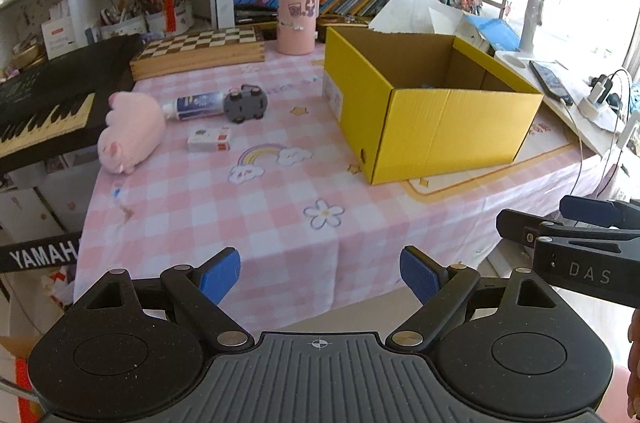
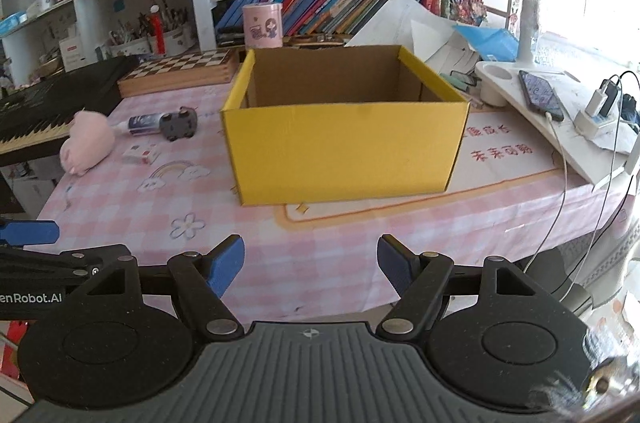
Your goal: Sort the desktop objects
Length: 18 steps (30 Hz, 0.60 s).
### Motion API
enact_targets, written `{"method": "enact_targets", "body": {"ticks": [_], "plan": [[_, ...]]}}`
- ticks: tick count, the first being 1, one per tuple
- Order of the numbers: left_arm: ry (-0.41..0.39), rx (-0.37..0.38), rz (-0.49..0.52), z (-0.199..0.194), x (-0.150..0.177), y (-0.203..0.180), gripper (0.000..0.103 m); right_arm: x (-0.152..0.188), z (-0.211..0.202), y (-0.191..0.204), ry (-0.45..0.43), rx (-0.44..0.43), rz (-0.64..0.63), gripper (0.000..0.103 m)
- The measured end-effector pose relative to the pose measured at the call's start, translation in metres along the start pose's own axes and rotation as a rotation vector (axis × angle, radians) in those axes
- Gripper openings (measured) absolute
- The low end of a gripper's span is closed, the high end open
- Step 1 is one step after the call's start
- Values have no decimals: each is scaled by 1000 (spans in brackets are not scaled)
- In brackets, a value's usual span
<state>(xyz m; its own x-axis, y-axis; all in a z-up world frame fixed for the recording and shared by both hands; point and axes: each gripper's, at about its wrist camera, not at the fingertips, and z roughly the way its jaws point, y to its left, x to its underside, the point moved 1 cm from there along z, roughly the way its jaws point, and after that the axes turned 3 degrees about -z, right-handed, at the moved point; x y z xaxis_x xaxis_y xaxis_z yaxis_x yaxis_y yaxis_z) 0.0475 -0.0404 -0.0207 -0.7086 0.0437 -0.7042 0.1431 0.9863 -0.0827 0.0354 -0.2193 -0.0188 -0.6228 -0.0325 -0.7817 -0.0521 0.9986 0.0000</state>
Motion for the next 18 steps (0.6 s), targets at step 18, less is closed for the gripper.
{"method": "enact_targets", "body": {"ticks": [18], "plan": [[16,-53,-61,-23,24,42,90,11,-7,49,27,-78,-52,75]]}}
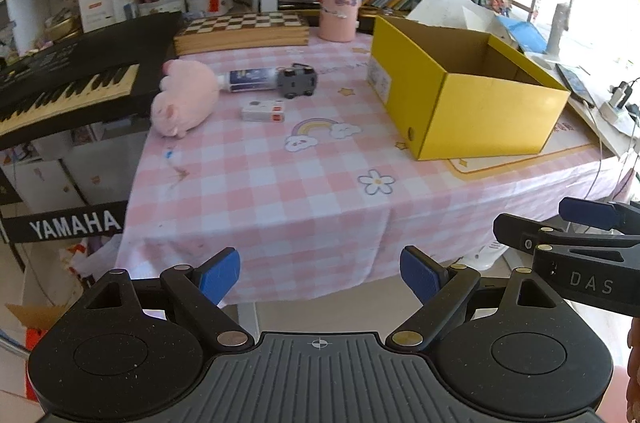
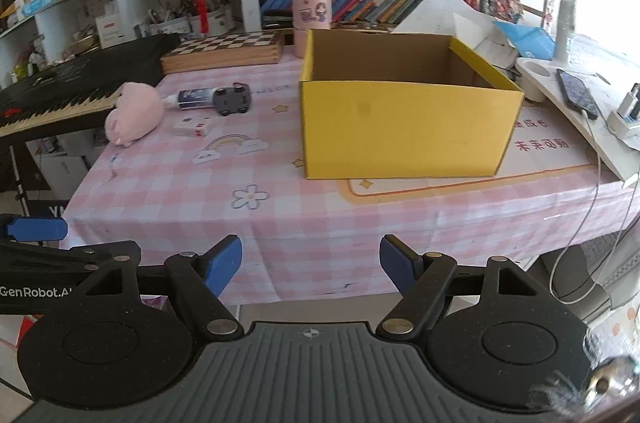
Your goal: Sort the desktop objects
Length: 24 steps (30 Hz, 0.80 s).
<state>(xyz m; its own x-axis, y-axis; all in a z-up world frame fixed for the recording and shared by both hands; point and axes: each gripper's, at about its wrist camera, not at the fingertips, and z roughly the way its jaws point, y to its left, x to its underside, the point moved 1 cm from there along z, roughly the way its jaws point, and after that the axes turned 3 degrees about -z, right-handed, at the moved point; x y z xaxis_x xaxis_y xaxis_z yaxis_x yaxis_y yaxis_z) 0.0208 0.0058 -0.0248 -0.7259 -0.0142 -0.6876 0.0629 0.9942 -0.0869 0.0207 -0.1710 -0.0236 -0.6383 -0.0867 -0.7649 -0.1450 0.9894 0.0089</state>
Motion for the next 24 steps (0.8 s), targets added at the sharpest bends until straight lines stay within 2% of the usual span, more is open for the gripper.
{"method": "enact_targets", "body": {"ticks": [24], "plan": [[-31,-105,-124,-18,4,65,90,-19,13,71,-13,-129,-143,75]]}}
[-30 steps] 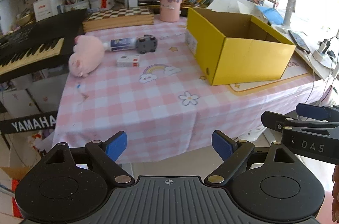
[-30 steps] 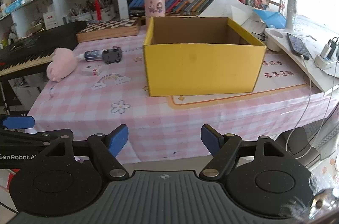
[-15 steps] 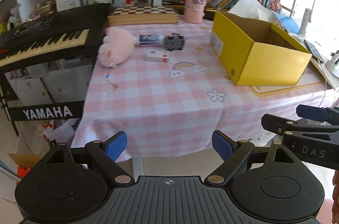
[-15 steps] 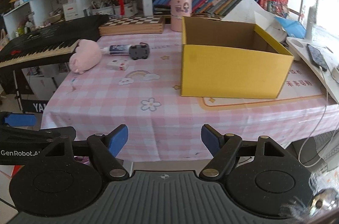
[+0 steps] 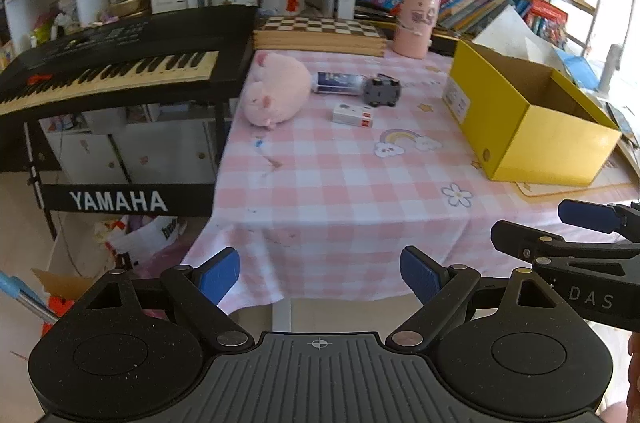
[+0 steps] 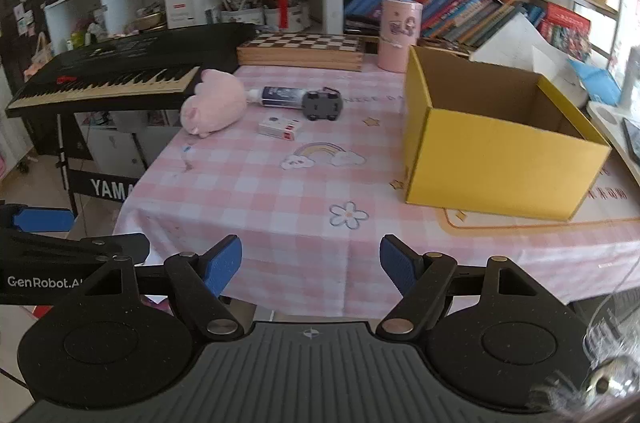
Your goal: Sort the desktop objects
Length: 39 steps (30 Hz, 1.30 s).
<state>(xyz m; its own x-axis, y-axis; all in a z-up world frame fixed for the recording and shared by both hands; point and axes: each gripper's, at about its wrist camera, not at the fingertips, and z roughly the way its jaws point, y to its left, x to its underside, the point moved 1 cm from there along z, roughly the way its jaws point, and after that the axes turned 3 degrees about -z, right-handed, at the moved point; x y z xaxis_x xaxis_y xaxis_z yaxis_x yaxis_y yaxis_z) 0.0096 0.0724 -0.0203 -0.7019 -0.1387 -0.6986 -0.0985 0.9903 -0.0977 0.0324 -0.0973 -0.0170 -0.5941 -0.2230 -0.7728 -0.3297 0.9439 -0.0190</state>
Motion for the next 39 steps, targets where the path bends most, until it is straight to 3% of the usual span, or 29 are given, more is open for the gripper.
{"method": "enact_targets", "body": {"ticks": [14,29,39], "plan": [[11,-46,-36,26,-19,5,90,-19,34,-1,13,-52,-45,75],[-6,-145,-100,79,-81,8,90,-77,106,-20,18,-139,-100,75],[-32,-202,-64,117,-128,2,90,-103,151,-31,47,-206,-116,74]]}}
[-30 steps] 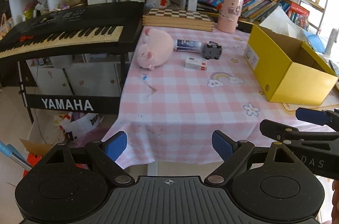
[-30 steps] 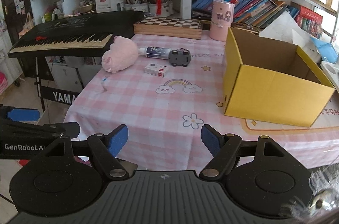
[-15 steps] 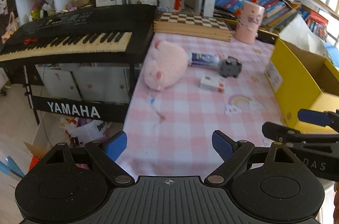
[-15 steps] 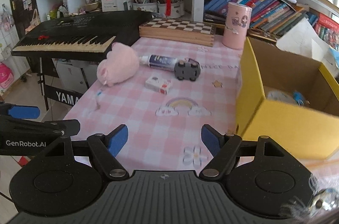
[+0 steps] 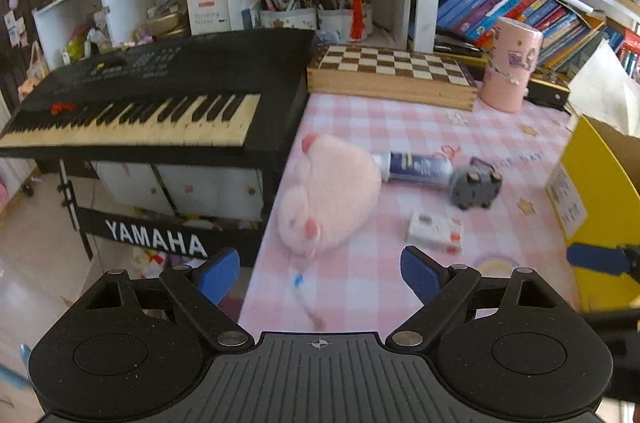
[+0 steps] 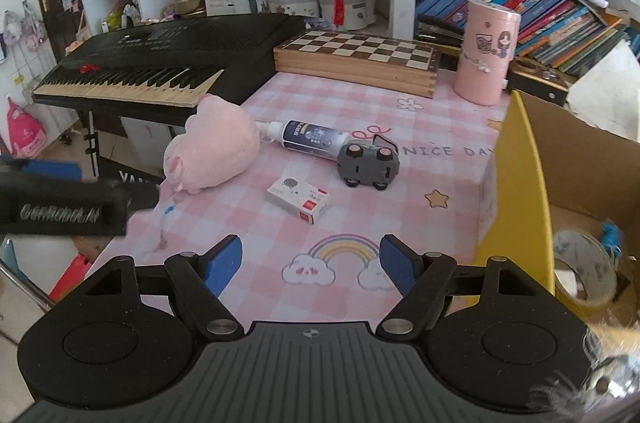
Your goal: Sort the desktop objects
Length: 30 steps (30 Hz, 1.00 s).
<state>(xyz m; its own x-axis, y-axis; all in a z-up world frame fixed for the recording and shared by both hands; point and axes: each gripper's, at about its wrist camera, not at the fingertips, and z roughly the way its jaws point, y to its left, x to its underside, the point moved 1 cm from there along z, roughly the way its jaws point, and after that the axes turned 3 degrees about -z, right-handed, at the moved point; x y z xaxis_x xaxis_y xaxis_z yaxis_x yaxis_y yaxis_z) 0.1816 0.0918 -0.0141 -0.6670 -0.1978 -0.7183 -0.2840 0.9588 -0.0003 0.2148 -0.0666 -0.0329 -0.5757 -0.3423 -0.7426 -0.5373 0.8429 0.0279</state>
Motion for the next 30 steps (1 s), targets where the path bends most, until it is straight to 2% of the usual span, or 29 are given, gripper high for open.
{"method": "enact_targets", "body": {"ticks": [6,17,21,24,30], "plan": [[15,-8,12,34,-22,-9,90,-14,20,-6,17,-30,-27,74],[118,-23,32,109,-38,-13,90,-33,71,-9,69,-55,-81,72],[124,4,59,124,-42,-18,90,-35,86,-11,98,-61,-85,72],[132,-5,85,132,-43,-24,88,-35,95,-12,111,-62,-89,72],[133,-12,94,134,-41,-23,68,-36,110,-12,135,-74,-99,72]]}}
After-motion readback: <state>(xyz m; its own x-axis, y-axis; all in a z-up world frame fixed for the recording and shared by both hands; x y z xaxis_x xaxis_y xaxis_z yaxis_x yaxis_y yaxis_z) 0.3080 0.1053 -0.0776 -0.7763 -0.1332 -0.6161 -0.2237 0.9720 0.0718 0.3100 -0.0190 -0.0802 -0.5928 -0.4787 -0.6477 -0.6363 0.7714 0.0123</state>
